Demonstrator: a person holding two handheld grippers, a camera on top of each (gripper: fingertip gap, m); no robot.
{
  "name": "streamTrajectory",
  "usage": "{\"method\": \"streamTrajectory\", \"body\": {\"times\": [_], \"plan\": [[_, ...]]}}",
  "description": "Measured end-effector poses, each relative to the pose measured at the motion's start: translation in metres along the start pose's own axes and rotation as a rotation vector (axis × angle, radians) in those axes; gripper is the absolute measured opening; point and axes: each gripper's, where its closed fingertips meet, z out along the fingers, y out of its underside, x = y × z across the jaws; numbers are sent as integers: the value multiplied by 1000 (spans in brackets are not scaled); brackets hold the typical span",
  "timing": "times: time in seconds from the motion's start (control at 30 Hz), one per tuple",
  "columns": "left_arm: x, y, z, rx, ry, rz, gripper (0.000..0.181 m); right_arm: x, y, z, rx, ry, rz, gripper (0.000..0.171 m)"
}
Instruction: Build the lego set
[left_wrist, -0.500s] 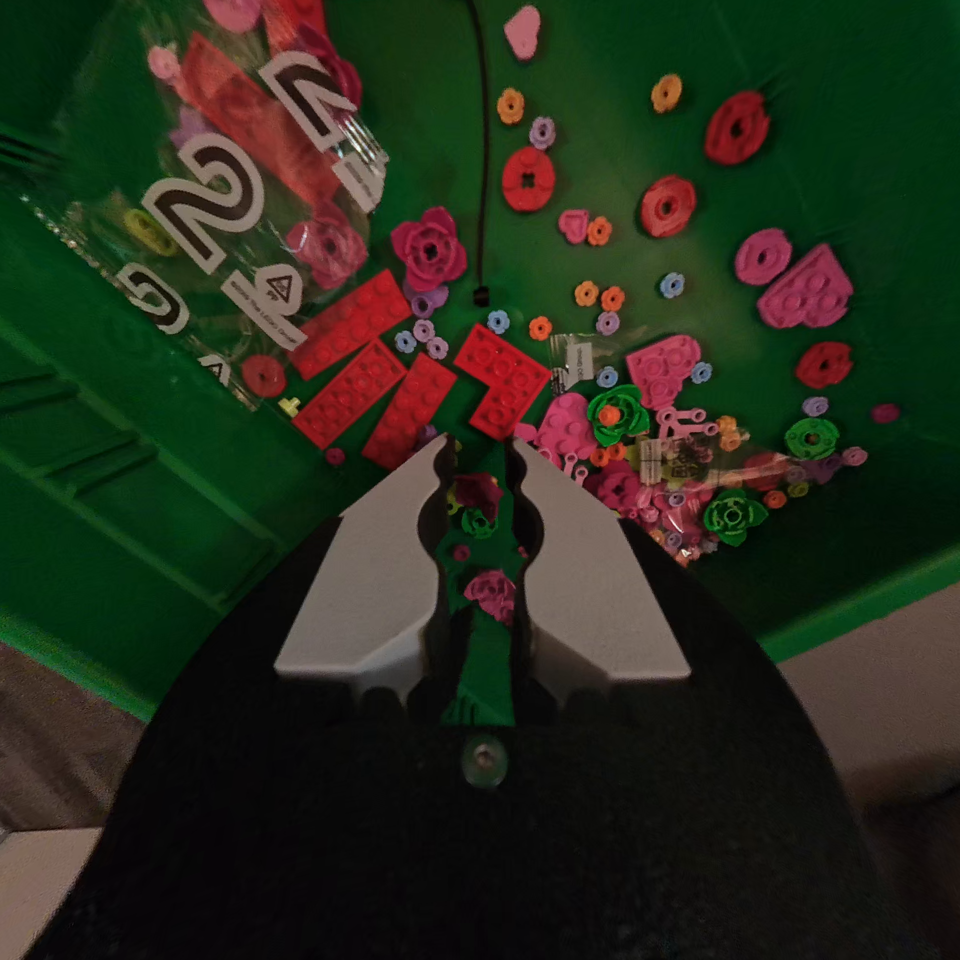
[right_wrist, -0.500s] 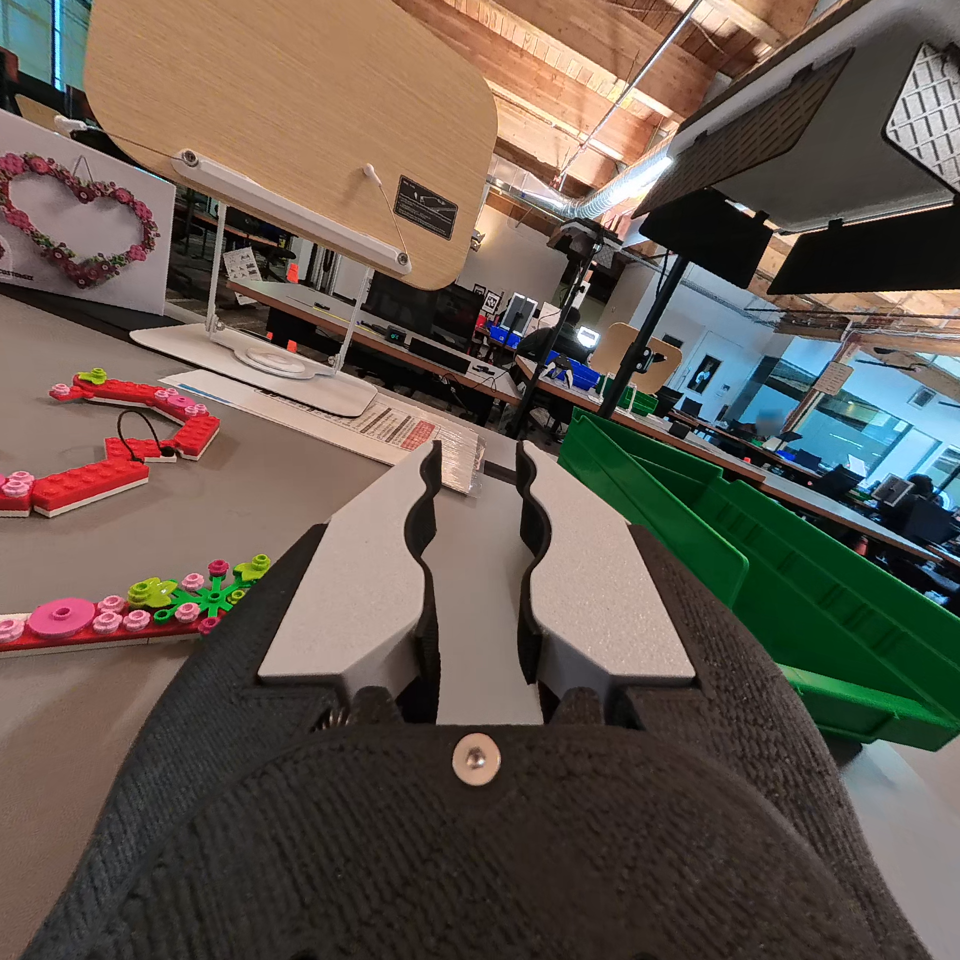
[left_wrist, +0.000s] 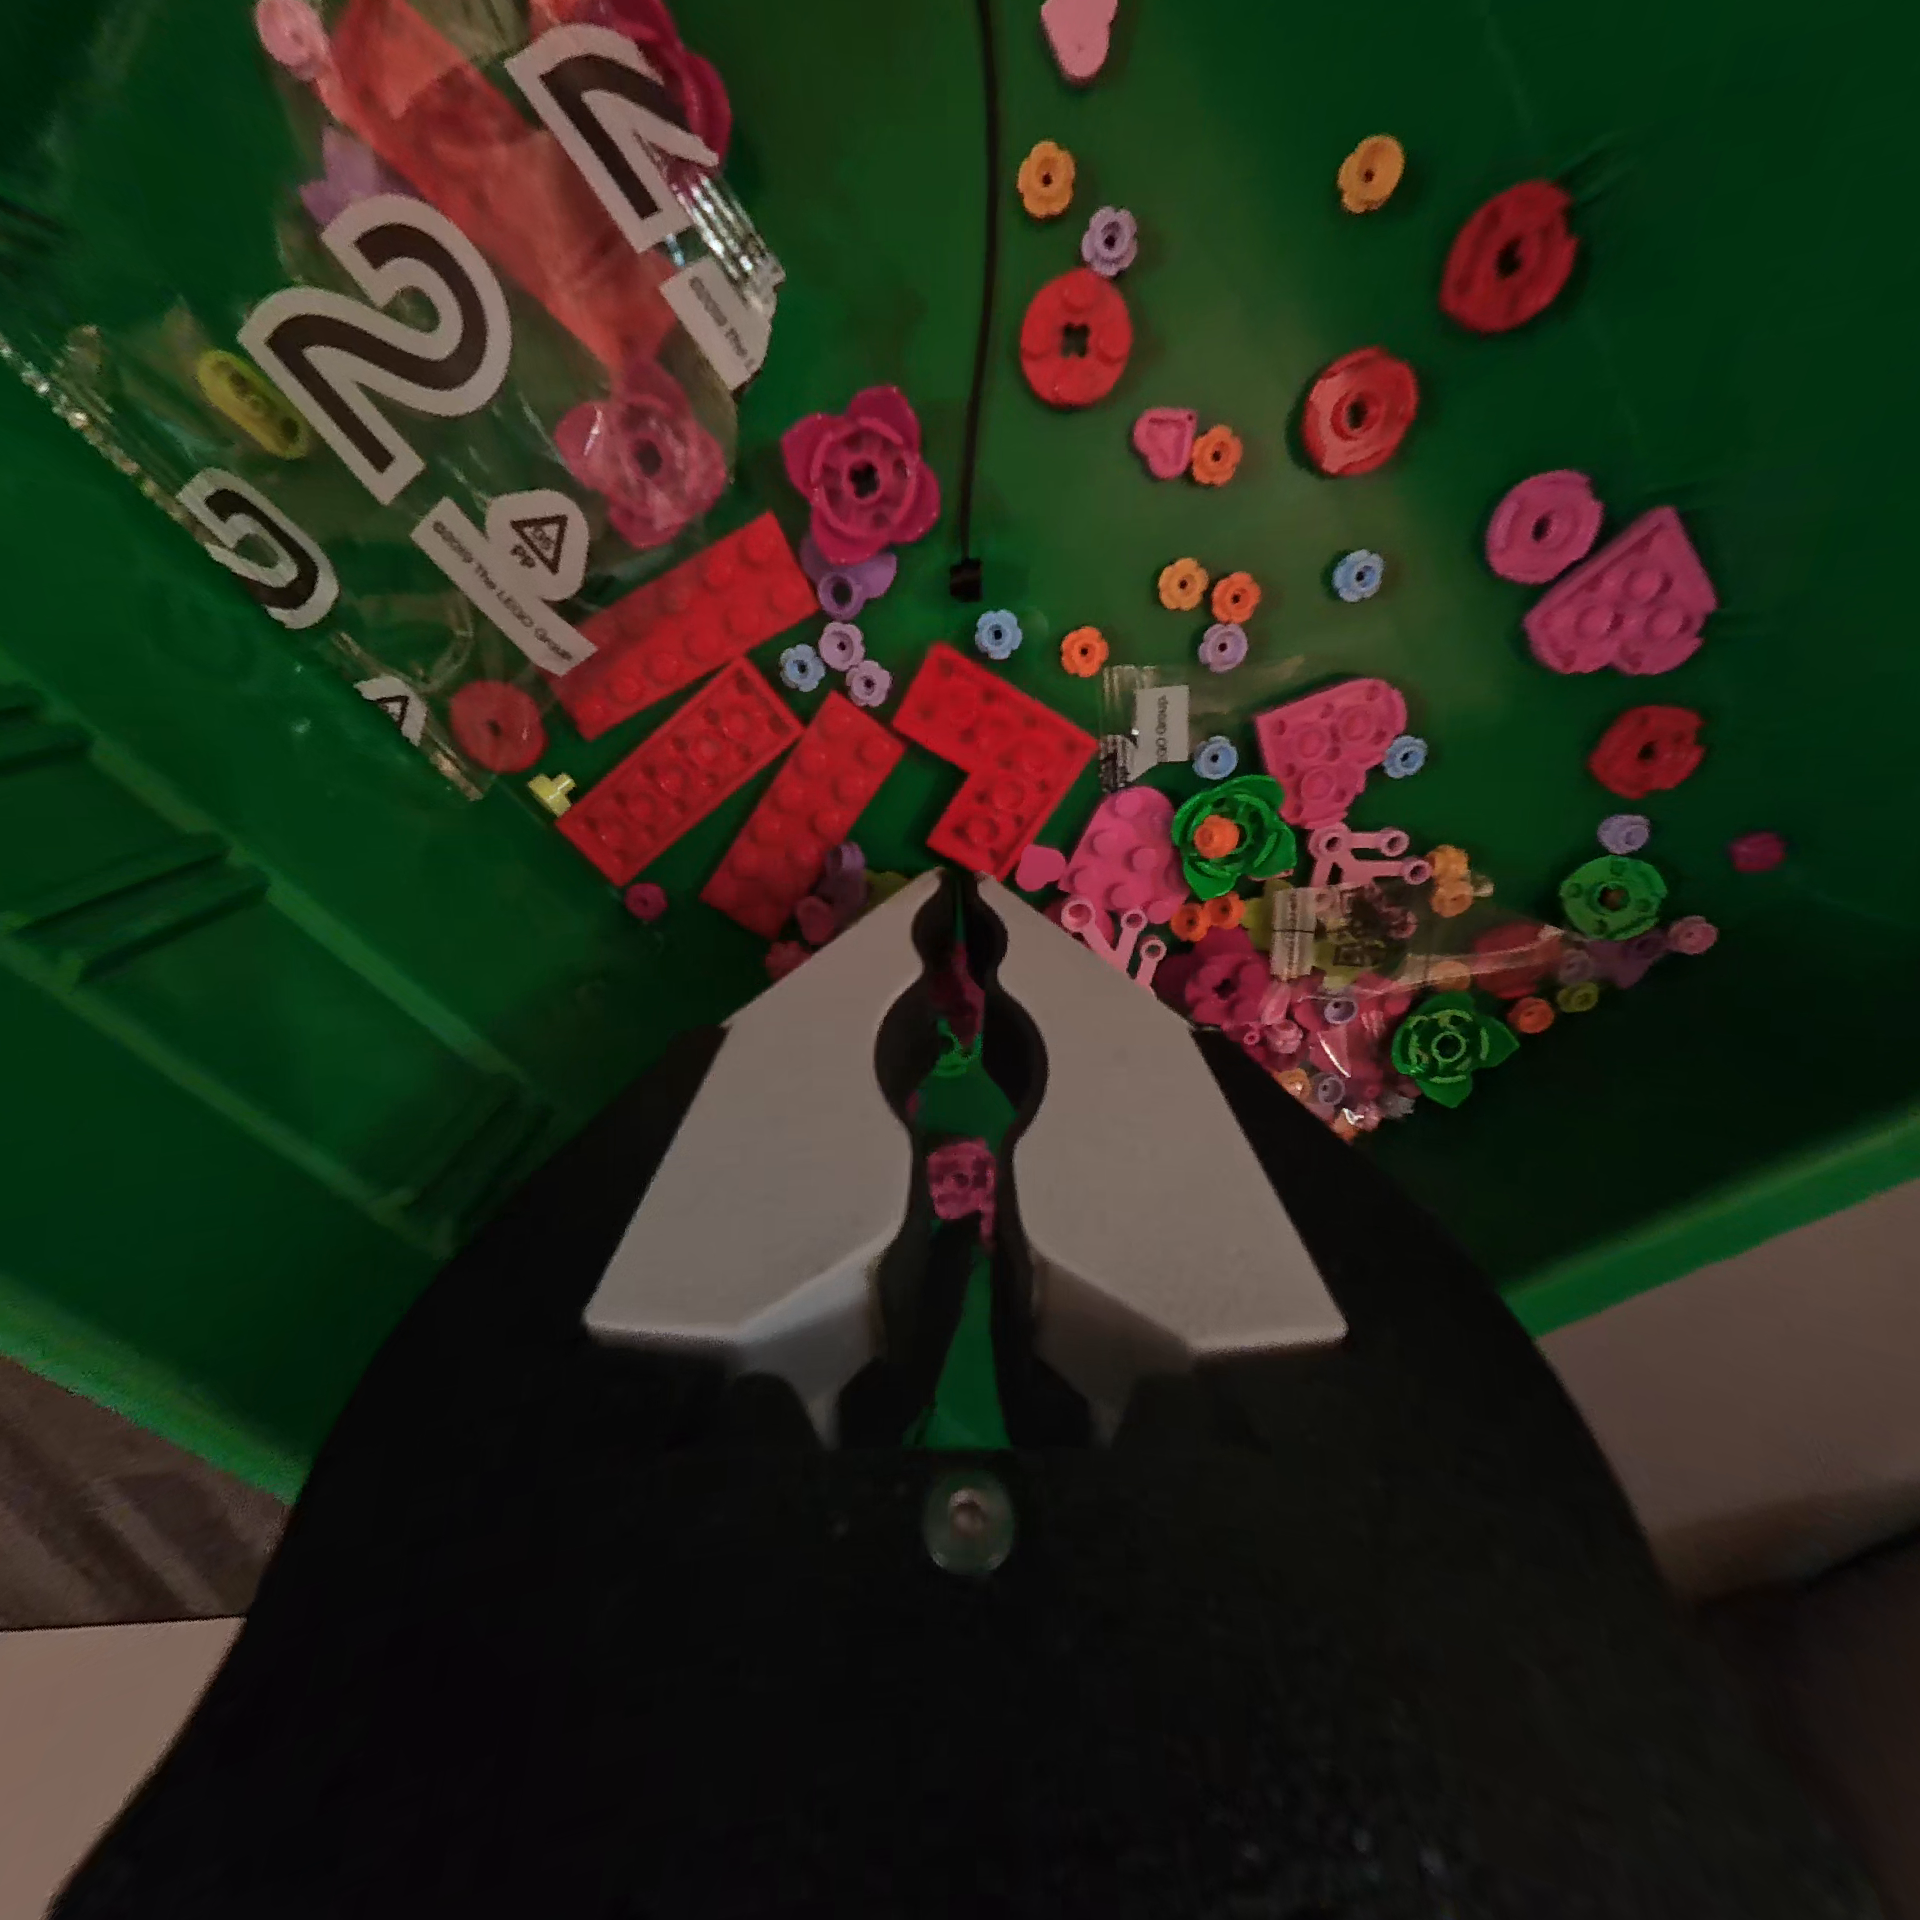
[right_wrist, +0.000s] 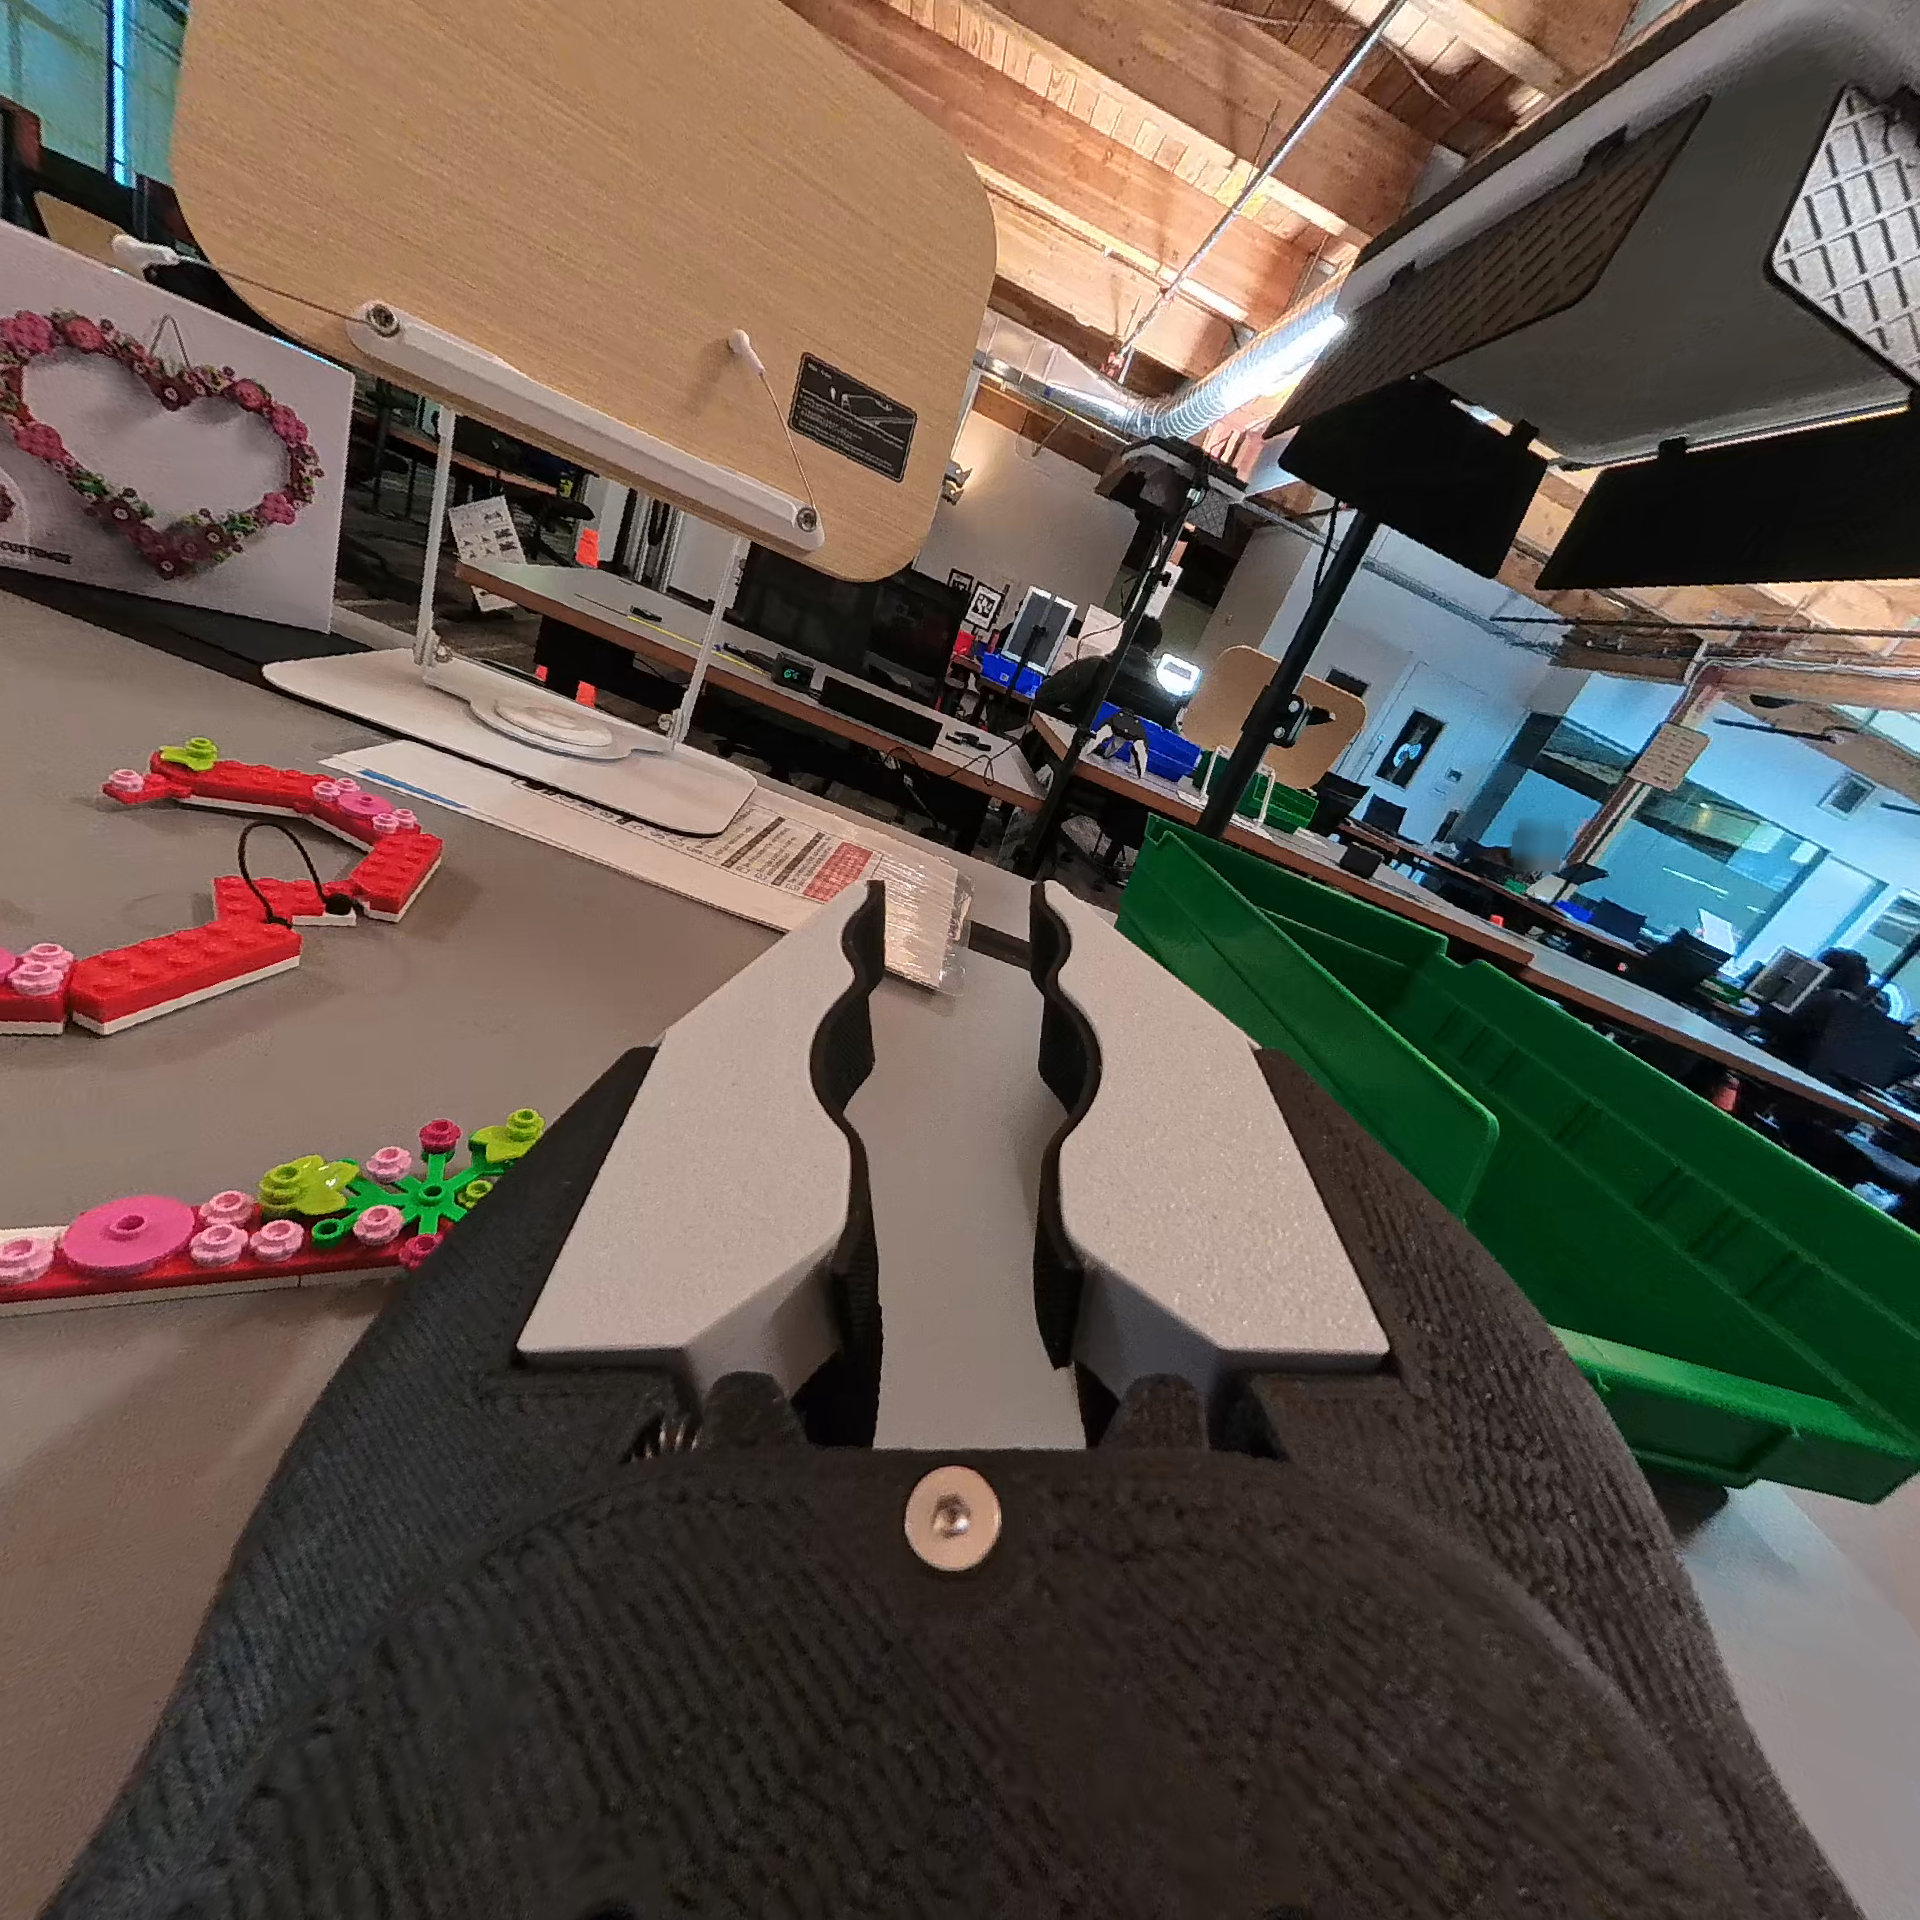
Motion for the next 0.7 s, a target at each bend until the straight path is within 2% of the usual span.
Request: {"method": "streamTrajectory", "body": {"times": [0.03,0.13,0.27,0.5,0.7], "plan": [[3,-1,0,3,11,4,0,0,0,0,0,0,1,26],[11,-6,-5,47,63,8,0,0,0,0,1,-1,2,26],[-8,-10,-13,84,-28,-63,4,-1,0,0,-1,-4,-1,26],[-16,0,-4,-9,-113,-87,12,0,0,0,1,0,3,26],[-7,0,0,-6,-41,-91,15,0,0,0,0,0,2,26]]}}
